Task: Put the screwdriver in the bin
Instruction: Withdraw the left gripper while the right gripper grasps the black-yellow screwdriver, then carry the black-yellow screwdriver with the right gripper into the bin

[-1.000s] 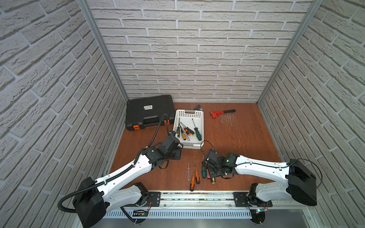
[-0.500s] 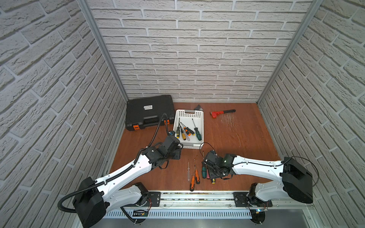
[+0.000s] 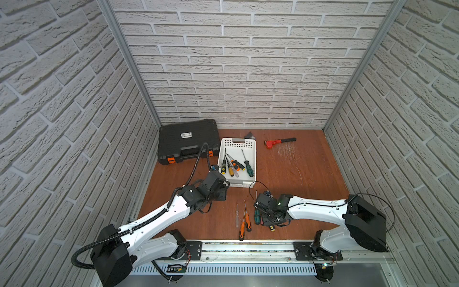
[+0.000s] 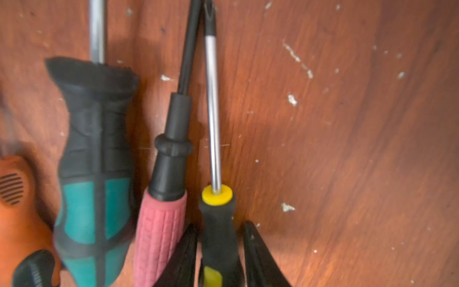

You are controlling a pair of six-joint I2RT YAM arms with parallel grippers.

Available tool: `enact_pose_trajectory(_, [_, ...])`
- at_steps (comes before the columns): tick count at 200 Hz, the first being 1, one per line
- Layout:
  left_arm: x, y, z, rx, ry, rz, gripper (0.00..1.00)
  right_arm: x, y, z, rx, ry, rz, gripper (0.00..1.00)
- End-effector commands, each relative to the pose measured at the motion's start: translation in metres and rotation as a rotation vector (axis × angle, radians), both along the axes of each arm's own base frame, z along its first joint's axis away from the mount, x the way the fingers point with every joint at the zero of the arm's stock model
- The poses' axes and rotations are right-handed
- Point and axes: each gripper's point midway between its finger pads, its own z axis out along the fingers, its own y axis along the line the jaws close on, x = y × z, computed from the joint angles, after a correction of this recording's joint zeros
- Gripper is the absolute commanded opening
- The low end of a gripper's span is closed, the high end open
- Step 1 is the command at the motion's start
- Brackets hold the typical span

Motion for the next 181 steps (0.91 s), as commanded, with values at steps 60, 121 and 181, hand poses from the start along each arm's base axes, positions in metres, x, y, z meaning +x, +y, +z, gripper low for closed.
enact_pose_trajectory(60, [0.010,0.015,0.009,0.009,-0.044,0.072,0.48,-0.002,-0.022,0.004,0.026,0.014,-0.079,0.06])
enact_pose_trajectory(121, [0.011,0.043,0.019,0.011,-0.053,0.171,0.48,0.080,-0.011,0.112,0.148,-0.188,-0.042,0.06])
enact_pose_trajectory(181, [0.004,0.062,0.025,-0.004,-0.052,0.235,0.48,0.201,0.070,0.174,0.199,-0.320,0.222,0.05])
